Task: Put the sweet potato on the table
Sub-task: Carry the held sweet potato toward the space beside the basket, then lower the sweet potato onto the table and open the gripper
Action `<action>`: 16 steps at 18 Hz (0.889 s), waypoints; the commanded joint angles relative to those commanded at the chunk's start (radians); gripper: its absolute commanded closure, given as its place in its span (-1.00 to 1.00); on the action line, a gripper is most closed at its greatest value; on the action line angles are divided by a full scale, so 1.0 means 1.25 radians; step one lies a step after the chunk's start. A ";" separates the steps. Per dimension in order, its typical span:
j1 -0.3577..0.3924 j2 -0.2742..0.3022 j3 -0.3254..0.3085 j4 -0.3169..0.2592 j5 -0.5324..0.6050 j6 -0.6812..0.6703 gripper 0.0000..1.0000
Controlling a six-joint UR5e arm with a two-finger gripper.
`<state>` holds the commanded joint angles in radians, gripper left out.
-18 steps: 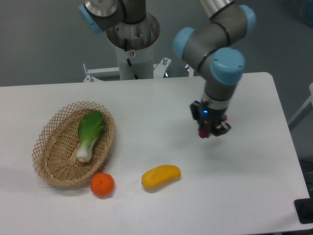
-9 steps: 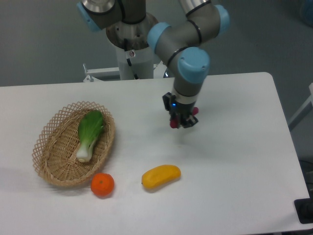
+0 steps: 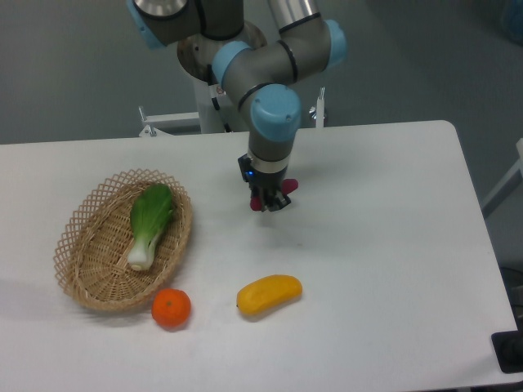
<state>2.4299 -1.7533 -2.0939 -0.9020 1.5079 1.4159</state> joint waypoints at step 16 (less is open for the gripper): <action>0.016 -0.018 0.125 -0.013 0.010 0.002 -1.00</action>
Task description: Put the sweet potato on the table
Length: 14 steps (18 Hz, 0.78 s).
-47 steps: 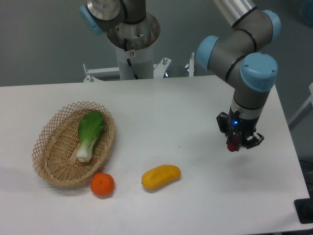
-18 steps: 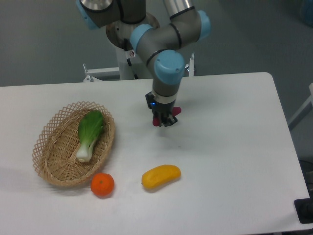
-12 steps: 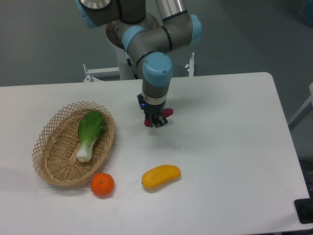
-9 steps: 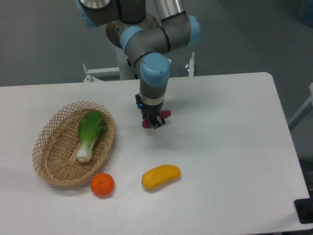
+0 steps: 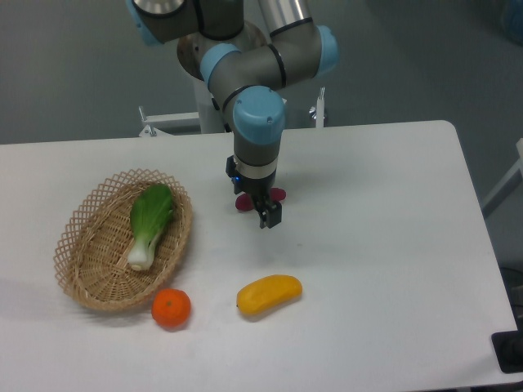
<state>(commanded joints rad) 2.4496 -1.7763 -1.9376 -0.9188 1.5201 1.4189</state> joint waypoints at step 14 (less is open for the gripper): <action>0.145 -0.104 0.233 -0.090 0.002 0.067 -1.00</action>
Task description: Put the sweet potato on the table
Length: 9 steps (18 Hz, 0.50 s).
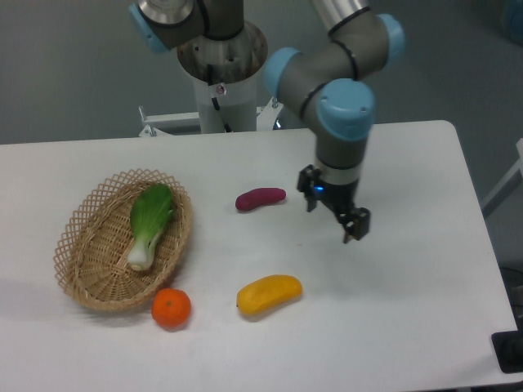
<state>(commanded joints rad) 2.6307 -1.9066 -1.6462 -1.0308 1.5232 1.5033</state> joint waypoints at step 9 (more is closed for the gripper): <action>0.043 -0.085 0.138 -0.045 -0.001 0.009 -1.00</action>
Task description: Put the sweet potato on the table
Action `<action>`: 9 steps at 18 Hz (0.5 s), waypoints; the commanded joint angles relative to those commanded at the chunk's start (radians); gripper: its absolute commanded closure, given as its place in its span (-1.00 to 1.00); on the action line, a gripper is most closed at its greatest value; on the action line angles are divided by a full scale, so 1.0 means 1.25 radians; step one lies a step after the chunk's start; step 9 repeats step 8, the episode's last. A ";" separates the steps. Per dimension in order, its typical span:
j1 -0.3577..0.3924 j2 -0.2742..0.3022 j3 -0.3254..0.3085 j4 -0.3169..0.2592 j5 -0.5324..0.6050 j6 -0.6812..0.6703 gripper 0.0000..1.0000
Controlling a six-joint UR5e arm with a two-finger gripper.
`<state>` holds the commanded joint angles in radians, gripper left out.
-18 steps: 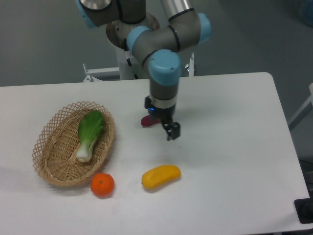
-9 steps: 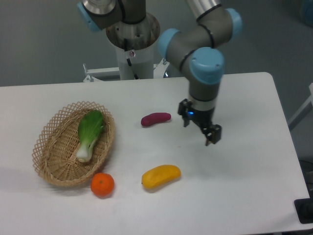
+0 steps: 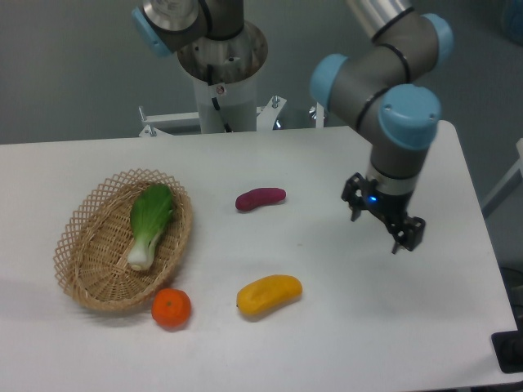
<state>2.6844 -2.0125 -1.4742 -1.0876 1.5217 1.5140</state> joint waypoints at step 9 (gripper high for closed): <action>0.023 -0.015 0.010 0.001 0.000 0.047 -1.00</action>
